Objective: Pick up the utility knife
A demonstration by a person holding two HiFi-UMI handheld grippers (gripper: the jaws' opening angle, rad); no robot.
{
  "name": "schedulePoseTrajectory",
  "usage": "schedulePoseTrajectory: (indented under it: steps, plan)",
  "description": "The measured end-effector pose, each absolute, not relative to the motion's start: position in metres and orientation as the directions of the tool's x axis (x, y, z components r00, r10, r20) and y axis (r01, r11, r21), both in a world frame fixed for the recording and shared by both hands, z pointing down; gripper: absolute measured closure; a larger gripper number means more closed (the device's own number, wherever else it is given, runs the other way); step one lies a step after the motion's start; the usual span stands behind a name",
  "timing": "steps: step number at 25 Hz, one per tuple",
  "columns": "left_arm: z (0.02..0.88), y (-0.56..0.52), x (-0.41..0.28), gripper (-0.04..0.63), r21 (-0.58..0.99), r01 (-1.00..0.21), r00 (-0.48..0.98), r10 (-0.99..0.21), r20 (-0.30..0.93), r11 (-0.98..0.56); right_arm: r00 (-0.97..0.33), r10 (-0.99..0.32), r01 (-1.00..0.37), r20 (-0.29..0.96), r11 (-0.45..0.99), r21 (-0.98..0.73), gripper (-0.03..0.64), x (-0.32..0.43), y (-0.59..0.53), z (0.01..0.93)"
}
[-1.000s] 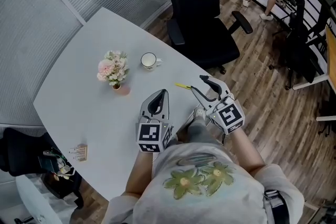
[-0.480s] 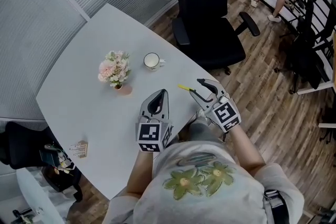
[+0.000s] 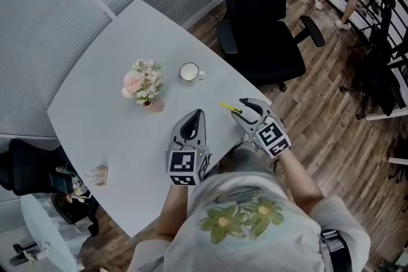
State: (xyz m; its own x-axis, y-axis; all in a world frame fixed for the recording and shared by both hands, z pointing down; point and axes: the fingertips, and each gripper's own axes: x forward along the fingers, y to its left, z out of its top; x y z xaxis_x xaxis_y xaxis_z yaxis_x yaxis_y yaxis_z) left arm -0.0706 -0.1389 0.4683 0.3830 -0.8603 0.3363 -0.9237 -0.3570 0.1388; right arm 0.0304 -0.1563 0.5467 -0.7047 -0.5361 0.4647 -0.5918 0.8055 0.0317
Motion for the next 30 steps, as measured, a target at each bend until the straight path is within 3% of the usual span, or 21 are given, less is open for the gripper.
schedulePoseTrajectory:
  steps: [30]
  plan:
    - [0.490,-0.153,-0.078,0.594,0.150,-0.950,0.313,-0.862,0.399,-0.275,-0.634,-0.378,-0.484,0.674,0.874,0.035,0.433,0.035,-0.176,0.653]
